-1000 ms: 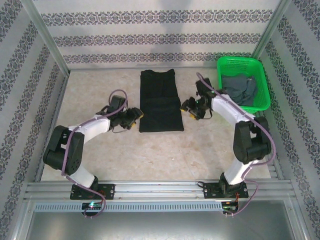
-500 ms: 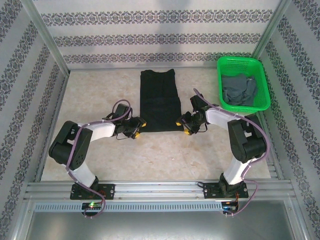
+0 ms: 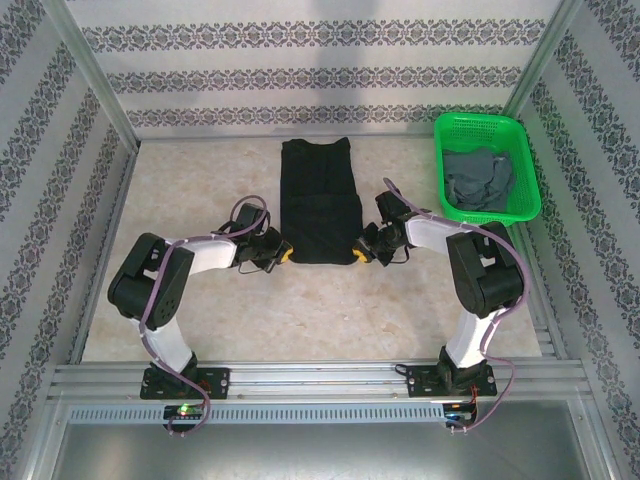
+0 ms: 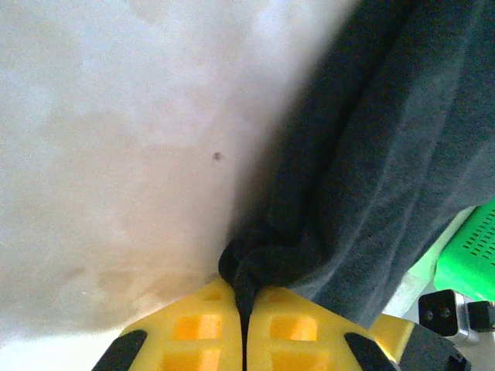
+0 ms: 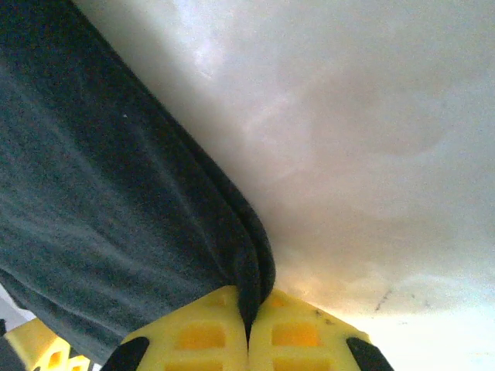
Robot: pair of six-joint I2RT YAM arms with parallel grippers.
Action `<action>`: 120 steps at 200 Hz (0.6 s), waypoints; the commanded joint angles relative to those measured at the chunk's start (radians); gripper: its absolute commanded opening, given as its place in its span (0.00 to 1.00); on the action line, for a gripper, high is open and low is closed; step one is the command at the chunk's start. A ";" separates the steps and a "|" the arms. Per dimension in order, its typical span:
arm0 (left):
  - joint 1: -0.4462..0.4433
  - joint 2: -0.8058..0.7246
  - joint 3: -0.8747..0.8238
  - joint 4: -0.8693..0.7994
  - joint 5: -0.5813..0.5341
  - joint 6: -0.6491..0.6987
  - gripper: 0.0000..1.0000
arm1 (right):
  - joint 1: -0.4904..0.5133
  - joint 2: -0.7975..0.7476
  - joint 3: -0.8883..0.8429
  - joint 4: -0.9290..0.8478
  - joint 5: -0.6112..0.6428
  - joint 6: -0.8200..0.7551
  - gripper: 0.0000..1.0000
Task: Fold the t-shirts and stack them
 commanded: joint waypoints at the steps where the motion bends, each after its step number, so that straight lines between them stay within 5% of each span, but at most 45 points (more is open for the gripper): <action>1: -0.001 -0.102 0.031 -0.077 -0.055 0.066 0.00 | 0.013 -0.049 0.049 -0.067 0.046 -0.062 0.00; 54: -0.043 -0.285 -0.173 -0.109 -0.024 0.108 0.00 | 0.085 -0.161 -0.043 -0.163 0.048 -0.121 0.00; 120: -0.239 -0.724 -0.425 -0.368 -0.134 0.122 0.00 | 0.341 -0.451 -0.291 -0.276 0.081 -0.044 0.00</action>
